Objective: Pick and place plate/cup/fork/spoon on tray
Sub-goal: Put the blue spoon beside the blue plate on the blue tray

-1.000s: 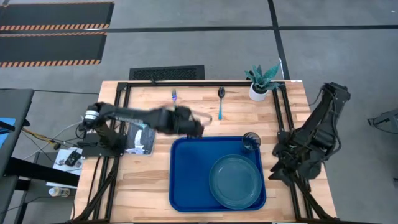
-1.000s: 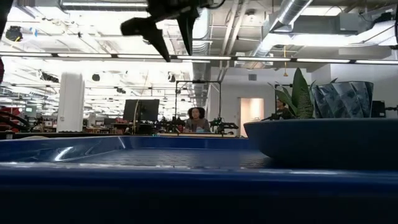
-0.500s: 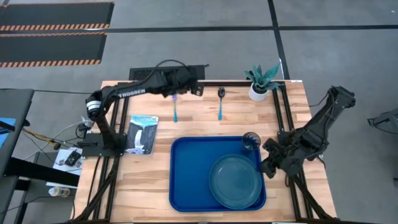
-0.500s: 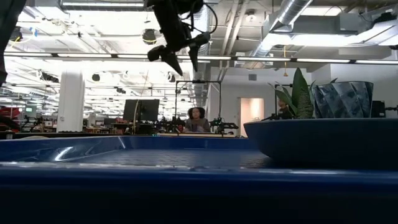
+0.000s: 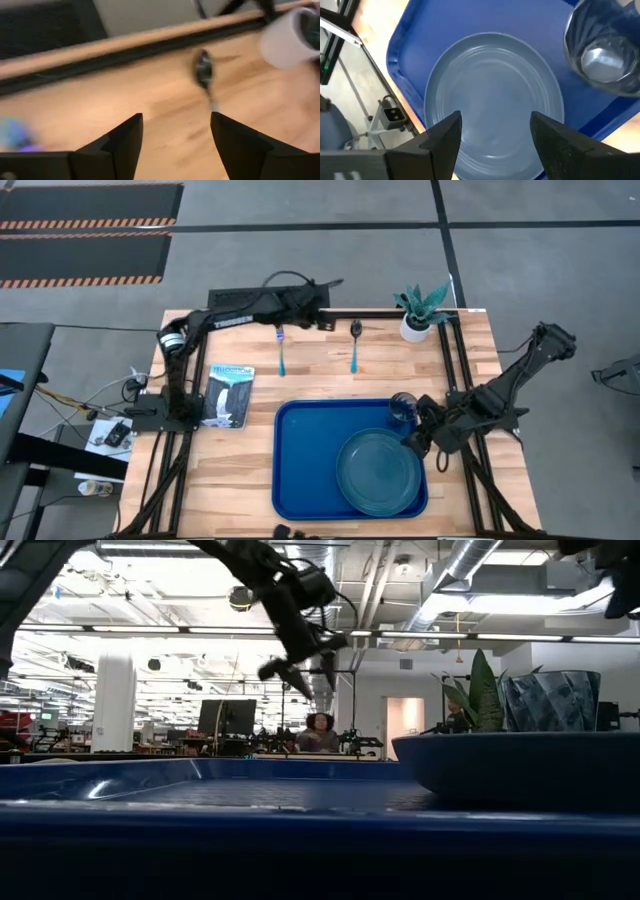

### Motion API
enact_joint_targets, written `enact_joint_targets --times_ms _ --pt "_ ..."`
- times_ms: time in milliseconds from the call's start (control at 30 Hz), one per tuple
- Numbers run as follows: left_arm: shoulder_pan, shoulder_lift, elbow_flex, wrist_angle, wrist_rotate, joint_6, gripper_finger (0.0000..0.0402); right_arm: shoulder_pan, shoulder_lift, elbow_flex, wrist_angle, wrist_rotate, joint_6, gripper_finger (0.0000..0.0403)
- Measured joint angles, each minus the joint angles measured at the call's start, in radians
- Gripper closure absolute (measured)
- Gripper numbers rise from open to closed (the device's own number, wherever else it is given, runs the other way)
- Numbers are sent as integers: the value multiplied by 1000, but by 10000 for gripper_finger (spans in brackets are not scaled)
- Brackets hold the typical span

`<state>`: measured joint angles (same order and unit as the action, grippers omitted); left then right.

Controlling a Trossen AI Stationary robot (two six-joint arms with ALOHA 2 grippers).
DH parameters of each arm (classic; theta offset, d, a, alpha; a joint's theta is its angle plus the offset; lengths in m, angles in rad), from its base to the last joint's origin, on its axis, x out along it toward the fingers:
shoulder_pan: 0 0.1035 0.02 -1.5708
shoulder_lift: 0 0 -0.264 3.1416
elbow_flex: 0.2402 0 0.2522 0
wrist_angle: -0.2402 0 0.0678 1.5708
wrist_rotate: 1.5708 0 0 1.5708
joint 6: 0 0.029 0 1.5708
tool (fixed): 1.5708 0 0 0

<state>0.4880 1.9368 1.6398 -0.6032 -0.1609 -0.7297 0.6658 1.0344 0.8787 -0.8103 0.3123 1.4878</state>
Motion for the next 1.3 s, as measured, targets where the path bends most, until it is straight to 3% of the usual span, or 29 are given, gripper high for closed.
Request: enact_joint_targets --times_ms 200,333,500,767,867,1200,1300 --pt "-37 121 11 101 54 -36 180 -49 0 0 1 -14 -27 143" --pt "-47 222 106 75 140 -9 180 -75 0 0 3 -13 -27 143" --pt "-80 374 331 -29 181 57 180 -107 0 0 4 -1 -16 143" --pt "-100 594 718 -261 95 126 180 -140 0 0 4 0 -15 143" --pt "-99 598 687 -213 103 75 180 -140 0 0 6 1 -19 143" --pt "-129 603 684 -220 -16 93 180 -137 0 0 3 2 -53 143" --pt "-142 602 675 -231 5 97 180 -137 0 0 3 2 -73 143"
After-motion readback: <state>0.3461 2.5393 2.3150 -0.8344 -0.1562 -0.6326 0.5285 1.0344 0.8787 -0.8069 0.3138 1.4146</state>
